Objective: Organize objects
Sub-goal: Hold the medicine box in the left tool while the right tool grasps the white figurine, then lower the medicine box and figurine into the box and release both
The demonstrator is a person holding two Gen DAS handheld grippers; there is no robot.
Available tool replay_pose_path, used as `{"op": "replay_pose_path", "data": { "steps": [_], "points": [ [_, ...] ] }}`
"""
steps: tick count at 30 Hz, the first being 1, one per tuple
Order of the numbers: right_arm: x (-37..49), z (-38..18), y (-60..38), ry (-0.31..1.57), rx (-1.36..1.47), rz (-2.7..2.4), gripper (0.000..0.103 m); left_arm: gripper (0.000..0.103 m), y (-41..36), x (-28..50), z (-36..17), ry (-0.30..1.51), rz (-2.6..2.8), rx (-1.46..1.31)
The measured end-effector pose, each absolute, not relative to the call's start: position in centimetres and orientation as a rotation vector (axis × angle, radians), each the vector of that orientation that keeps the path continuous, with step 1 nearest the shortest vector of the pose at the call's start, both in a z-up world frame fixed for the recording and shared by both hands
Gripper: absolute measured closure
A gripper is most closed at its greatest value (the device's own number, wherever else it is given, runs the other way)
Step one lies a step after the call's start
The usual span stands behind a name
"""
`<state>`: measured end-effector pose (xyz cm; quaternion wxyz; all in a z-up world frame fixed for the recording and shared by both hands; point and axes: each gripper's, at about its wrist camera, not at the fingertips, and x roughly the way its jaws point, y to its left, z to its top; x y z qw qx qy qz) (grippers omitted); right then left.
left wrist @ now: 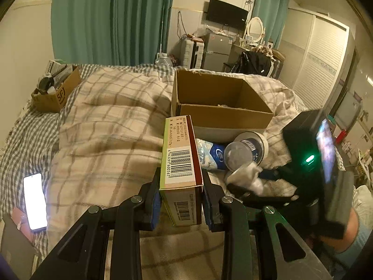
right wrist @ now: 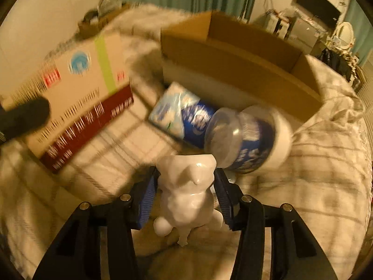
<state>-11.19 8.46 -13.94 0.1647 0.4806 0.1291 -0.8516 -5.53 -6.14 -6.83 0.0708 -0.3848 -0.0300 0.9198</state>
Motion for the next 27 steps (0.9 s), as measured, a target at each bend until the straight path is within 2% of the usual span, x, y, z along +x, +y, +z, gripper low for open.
{"op": "replay_pose_path", "data": {
  "steps": [5,15,20,27],
  "points": [
    [-9.4,-10.6,9.8,0.338,1.279,-2.499,0.055,0.074,-4.8,-4.2,-5.3,-0.073,2.756,-1.103],
    [-7.7,2.2,11.4,0.382,0.916,-2.675,0.055,0.074,-3.0,-5.7,0.9,-0.075,2.746,-0.952],
    [-10.0,7.4,11.8,0.383,0.811,-2.709,0.055,0.074,-2.2,-9.3,4.5,-0.067,2.772,-0.893],
    [-16.6,10.0,12.2,0.368,0.808,-2.74,0.055,0.074,-0.2,-15.7,6.8,-0.015,2.794,-0.862]
  ]
}}
